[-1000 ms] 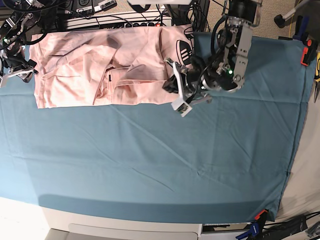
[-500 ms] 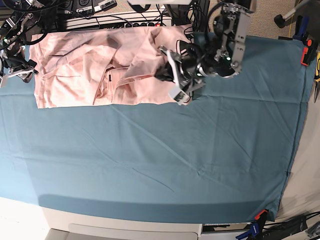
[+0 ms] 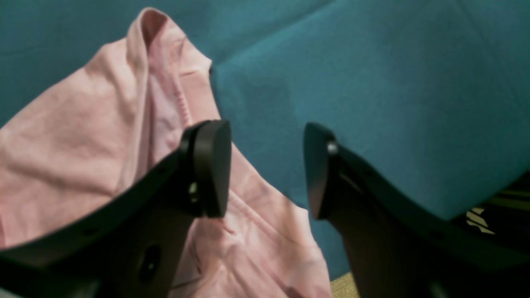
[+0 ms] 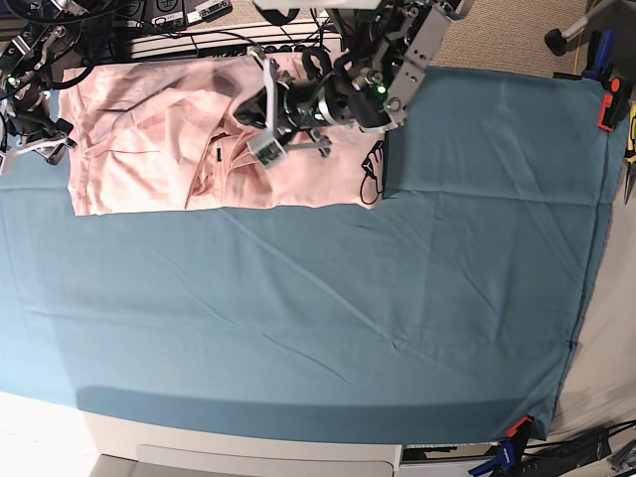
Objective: Fold the T-shirt properly
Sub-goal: 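Lay the folded end over the shirt and hold it with the left gripper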
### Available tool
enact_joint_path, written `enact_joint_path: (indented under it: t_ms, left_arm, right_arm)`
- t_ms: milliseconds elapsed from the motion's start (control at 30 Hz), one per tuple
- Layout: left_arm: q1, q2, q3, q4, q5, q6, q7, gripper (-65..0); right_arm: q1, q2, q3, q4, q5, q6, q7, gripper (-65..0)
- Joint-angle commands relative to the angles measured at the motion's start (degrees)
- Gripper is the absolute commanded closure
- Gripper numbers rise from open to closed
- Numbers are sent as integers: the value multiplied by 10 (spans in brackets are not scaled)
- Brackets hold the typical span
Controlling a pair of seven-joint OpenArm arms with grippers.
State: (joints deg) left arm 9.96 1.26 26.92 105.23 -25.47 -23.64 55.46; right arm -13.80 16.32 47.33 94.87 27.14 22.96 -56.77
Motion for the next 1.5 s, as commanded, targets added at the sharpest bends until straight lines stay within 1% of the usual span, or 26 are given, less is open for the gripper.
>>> enact_joint_path:
  t_ms: [0,67,100,167,233,333,367,533,633,867,933,1100,1233,1333,1367,1400,1467]
  left_arm:
    - [-5,10,2,12,-28,-12,-13,0]
    - [-7,10,2,12,-69,-47,-9,0]
    - [-8,10,0,16,-77,-63,-5,0]
    - [-8,9,-13,37,-69,-64,-4,0]
    - [-8,7,-35,68,-24,-42,-6,0]
    - [-8,-4,-72,100,67,21,-20,0]
    - [-8,-11,-85,103,85,34,-22,0]
    - [2,-50,-141,103,101,59,-19,0]
    - [16,-55,-156,102,110,61,-19,0]
    - [43,-59,-148,87,109,63,-13,0]
    - [45,-59,-136,80,109,70,-13,0]
    - [45,-57,-81,69,111,76,-16,0]
    - [45,-44,-29,69,145,89,-29,0]
    - [45,-37,1,69,131,84,-39,0]
    - [45,-36,9,69,115,71,-42,0]
    - [45,-36,14,69,93,50,-43,0]
    - [45,-37,18,69,31,-4,-42,0]
  right_arm:
    - [3,13,2,9,8,2,14,-286]
    - [3,13,2,9,9,2,14,-286]
    - [3,13,2,9,9,2,14,-286]
    - [3,13,2,9,9,2,14,-286]
    - [3,13,2,9,9,2,13,-286]
    - [3,13,2,9,9,2,14,-286]
    - [3,13,2,9,9,2,14,-286]
    - [3,13,2,9,9,2,18,-286]
    - [3,13,2,9,9,2,18,-286]
    - [3,13,2,9,9,2,18,-286]
    - [3,13,2,9,9,2,19,-286]
    - [3,13,2,9,9,2,20,-286]
    - [3,13,2,9,9,2,20,-286]
    - [3,13,2,9,9,2,20,-286]
    - [3,13,2,9,10,2,20,-286]
    - [3,13,2,9,9,2,20,-286]
    - [3,13,2,9,9,2,20,-286]
